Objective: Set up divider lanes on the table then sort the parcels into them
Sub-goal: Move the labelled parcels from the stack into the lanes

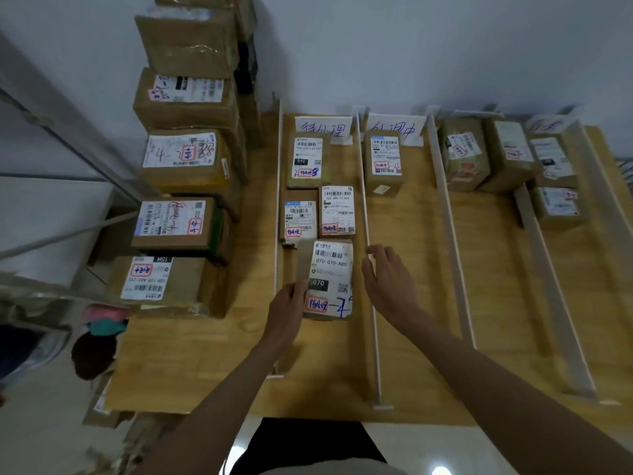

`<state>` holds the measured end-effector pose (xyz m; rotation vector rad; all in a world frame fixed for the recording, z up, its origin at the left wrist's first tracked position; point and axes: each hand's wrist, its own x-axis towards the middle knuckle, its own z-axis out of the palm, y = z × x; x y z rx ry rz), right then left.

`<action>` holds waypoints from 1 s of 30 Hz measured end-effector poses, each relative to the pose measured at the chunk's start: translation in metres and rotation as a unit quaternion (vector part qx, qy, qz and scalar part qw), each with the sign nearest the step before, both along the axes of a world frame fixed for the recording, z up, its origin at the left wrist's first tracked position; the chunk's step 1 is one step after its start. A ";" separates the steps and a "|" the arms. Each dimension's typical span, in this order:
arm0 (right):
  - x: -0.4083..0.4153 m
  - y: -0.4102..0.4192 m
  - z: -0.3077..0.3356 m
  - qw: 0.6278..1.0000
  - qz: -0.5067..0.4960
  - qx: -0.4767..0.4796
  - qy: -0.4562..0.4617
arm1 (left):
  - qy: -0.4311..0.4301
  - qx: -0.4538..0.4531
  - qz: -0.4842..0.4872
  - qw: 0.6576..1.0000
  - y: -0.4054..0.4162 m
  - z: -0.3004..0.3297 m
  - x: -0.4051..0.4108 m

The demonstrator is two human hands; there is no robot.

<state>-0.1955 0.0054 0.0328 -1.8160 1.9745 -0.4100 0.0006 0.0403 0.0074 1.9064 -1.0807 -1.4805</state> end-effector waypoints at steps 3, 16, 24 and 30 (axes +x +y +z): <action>-0.008 0.006 -0.006 0.999 -0.010 0.020 0.025 | -0.004 0.024 -0.021 0.999 0.000 -0.013 -0.008; -0.032 0.013 -0.022 0.994 -0.031 0.065 0.078 | -0.026 0.091 -0.097 0.991 -0.036 -0.060 -0.026; -0.040 0.003 -0.012 0.995 -0.033 0.055 0.081 | -0.092 0.085 -0.157 0.980 -0.050 -0.062 -0.034; -0.039 0.003 0.003 0.995 -0.001 0.026 0.094 | -0.214 -0.016 -0.226 0.950 -0.050 -0.005 -0.036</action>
